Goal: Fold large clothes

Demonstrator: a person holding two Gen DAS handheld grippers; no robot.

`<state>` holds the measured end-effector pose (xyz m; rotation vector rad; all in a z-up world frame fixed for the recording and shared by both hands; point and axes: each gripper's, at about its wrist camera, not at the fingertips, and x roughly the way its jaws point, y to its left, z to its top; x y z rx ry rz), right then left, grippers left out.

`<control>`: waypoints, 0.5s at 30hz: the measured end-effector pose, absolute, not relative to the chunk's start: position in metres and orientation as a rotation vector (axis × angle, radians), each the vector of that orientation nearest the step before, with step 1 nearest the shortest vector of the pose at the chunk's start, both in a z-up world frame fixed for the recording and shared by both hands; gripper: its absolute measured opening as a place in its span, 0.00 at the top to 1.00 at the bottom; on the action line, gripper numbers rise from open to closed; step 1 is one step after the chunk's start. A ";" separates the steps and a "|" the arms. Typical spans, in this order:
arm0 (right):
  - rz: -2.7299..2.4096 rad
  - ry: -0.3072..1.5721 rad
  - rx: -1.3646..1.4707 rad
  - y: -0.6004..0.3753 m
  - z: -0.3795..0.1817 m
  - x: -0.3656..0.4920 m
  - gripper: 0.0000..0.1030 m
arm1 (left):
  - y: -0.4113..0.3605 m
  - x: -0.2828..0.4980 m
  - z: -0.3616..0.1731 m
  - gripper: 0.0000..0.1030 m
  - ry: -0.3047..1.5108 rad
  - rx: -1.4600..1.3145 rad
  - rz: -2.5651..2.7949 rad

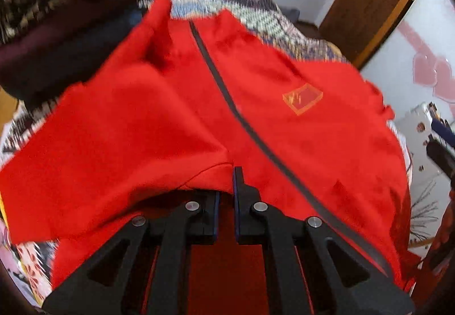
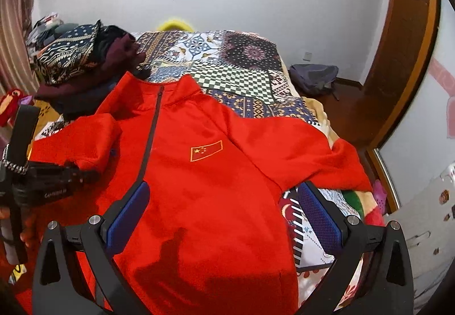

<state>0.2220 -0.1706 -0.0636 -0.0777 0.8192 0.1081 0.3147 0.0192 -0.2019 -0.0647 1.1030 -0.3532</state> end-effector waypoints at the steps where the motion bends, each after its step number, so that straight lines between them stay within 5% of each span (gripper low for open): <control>1: 0.118 0.815 -0.085 -0.168 -0.062 0.223 0.00 | 0.020 0.312 -0.202 0.93 1.110 -0.064 -0.356; 3: 0.136 0.808 -0.101 -0.162 -0.059 0.226 0.00 | 0.026 0.305 -0.198 0.89 1.099 -0.058 -0.351; 8: 0.207 0.778 -0.157 -0.134 -0.045 0.237 0.00 | 0.055 0.287 -0.169 0.48 0.983 -0.061 -0.275; 15: 0.377 0.758 -0.271 -0.053 -0.031 0.257 0.00 | 0.129 0.264 -0.131 0.39 0.838 -0.083 -0.096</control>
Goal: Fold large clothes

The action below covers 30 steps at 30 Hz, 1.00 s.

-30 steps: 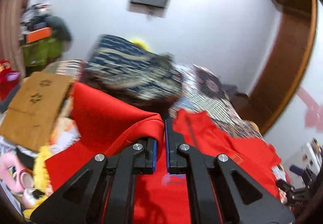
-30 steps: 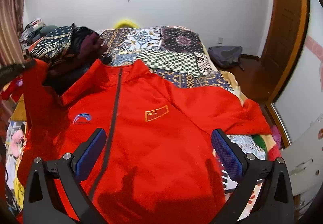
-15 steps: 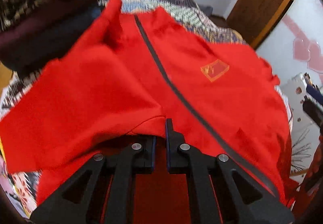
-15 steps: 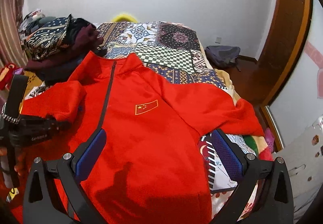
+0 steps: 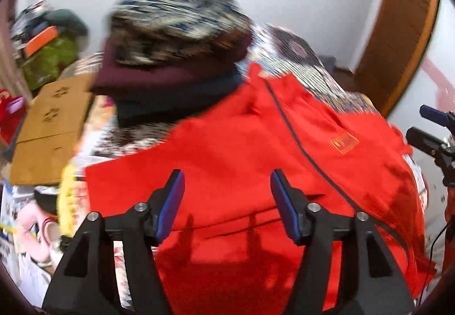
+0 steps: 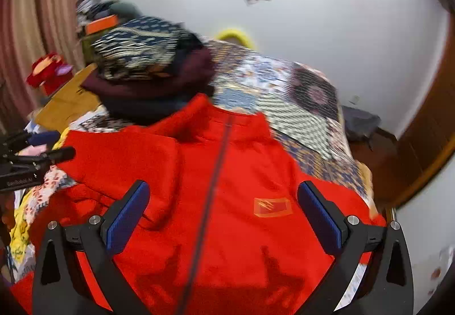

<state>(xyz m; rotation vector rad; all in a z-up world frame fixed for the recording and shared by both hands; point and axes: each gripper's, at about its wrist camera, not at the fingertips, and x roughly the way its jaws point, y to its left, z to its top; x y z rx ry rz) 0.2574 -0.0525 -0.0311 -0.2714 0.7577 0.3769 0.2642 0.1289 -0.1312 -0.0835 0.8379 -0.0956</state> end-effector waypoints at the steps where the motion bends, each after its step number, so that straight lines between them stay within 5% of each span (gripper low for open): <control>1: 0.415 0.762 -0.285 -0.039 -0.031 0.257 0.00 | 0.142 0.259 -0.128 0.39 0.824 -0.097 -0.070; 23: 0.854 1.007 -0.761 0.220 -0.161 0.251 0.04 | 0.307 0.182 -0.159 0.38 0.798 -0.269 0.218; 30: 0.919 1.106 -0.731 0.236 -0.189 0.258 0.45 | 0.315 0.184 -0.175 0.38 0.826 -0.291 0.218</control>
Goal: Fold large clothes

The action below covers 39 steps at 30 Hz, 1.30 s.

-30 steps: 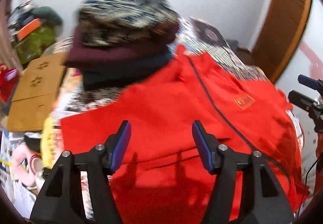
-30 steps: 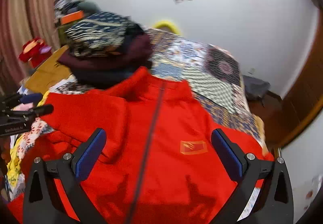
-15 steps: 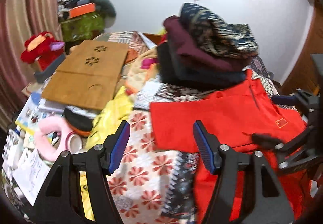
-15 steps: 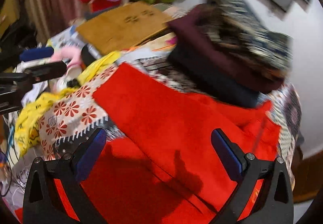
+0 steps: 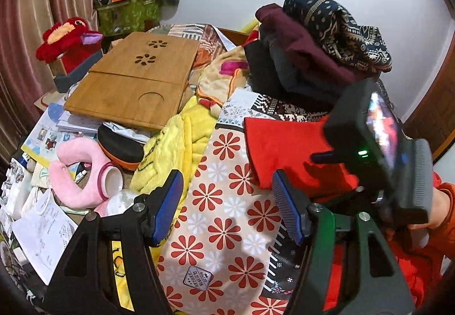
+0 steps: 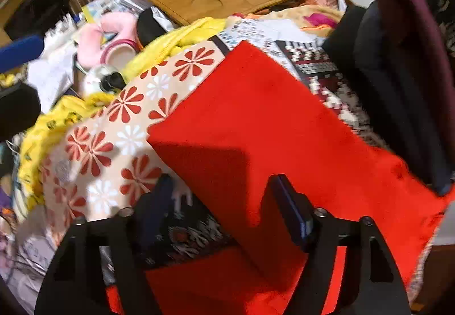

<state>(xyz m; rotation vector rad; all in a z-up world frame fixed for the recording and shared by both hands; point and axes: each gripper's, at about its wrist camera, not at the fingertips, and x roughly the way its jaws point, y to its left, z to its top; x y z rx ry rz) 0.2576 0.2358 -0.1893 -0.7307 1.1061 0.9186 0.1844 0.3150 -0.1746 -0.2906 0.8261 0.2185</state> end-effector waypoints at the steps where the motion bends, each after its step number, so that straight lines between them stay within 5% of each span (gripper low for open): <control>1: 0.930 1.118 -0.688 0.235 -0.189 0.260 0.54 | 0.315 0.185 -0.175 0.38 0.828 -0.293 0.218; 5: 0.944 1.122 -0.632 0.234 -0.192 0.263 0.69 | 0.312 0.185 -0.176 0.38 0.833 -0.292 0.215; 7: 0.965 1.104 -0.637 0.237 -0.190 0.256 0.88 | 0.310 0.186 -0.177 0.38 0.839 -0.291 0.214; 10: 0.938 1.057 -0.635 0.239 -0.181 0.251 0.95 | 0.305 0.186 -0.176 0.38 0.843 -0.293 0.207; 28: 0.691 0.718 -0.090 0.030 0.004 0.311 0.95 | 0.235 0.197 -0.174 0.34 0.918 -0.178 0.090; 39: 0.491 0.617 0.109 -0.102 0.042 0.320 0.95 | 0.148 0.251 -0.229 0.32 1.137 0.020 -0.012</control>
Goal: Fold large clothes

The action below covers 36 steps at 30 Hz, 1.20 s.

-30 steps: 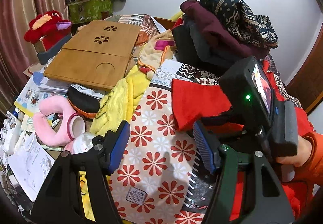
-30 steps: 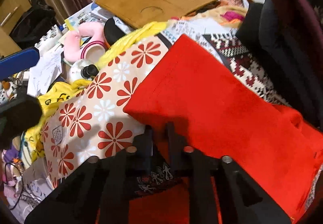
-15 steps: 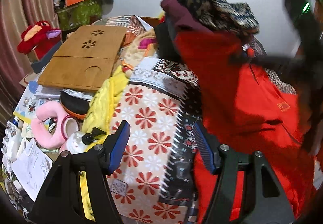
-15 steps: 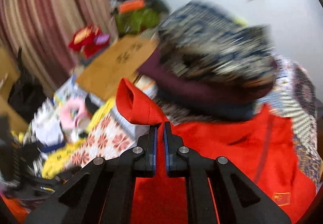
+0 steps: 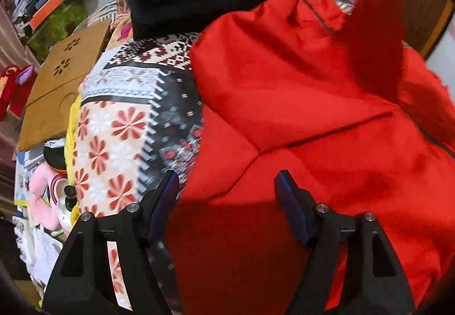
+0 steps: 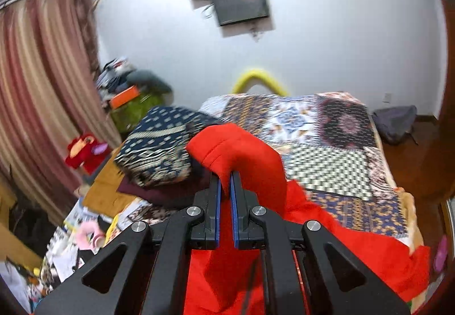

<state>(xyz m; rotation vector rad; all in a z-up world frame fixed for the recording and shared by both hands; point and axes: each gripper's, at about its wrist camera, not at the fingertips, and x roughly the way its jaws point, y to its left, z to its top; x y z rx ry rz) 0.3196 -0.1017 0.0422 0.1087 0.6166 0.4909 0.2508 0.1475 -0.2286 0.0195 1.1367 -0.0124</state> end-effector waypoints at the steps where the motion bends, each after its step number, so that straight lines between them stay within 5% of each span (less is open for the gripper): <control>1: 0.474 0.615 0.119 -0.110 0.042 0.321 0.95 | 0.143 0.257 -0.231 0.32 1.147 0.017 -0.014; 6: 0.429 0.612 0.153 -0.136 0.043 0.319 0.95 | 0.130 0.284 -0.236 0.33 1.142 0.056 0.021; 8: 0.417 0.612 0.162 -0.147 0.043 0.320 0.95 | 0.129 0.287 -0.234 0.52 1.105 0.095 0.028; 10: 0.408 0.614 0.171 -0.157 0.040 0.318 0.95 | 0.133 0.287 -0.231 0.59 1.092 0.090 0.045; 27: 0.214 0.969 0.253 -0.249 -0.104 0.288 0.95 | 0.204 0.245 -0.240 0.54 1.095 -0.123 0.195; 36: 0.191 1.003 0.238 -0.265 -0.109 0.264 0.93 | 0.191 0.232 -0.242 0.46 1.113 -0.101 0.209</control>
